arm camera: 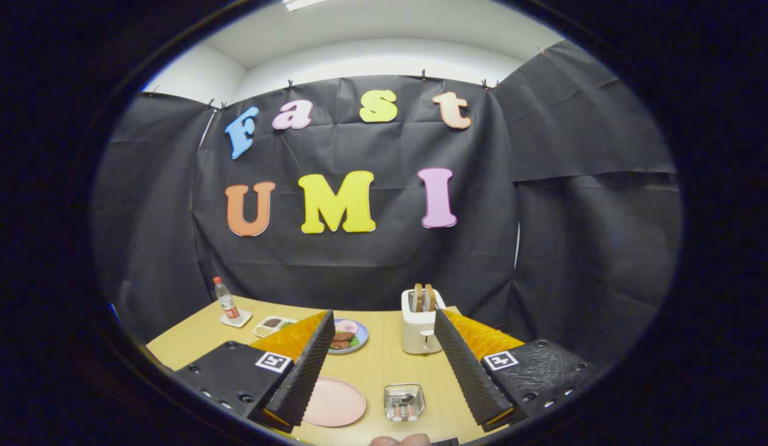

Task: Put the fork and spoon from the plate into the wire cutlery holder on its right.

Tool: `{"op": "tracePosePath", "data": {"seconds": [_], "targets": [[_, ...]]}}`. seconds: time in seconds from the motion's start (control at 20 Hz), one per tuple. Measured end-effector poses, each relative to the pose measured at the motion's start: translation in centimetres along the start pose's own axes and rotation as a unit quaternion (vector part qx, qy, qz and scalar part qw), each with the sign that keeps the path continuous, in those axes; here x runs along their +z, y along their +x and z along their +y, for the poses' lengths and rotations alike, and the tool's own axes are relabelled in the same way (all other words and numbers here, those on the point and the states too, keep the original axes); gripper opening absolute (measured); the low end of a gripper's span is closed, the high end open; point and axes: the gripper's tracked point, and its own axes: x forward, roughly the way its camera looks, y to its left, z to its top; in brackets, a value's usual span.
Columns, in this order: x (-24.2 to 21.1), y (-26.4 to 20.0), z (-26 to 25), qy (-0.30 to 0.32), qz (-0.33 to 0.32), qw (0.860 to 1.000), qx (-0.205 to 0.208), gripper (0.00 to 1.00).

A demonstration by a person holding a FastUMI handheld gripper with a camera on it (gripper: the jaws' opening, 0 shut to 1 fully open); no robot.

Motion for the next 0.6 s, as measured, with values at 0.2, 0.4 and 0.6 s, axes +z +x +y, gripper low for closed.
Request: {"op": "tracePosePath", "data": {"seconds": [0.2,0.4,0.6], "targets": [[0.5,-0.1,-0.3,-0.011,-0.011,1.0,-0.006,0.96],[1.0,-0.3,-0.5,-0.015,-0.02,1.0,-0.009,0.96],[1.6,-0.2,-0.8,-0.009,-0.039,0.999,-0.013,0.96]]}}
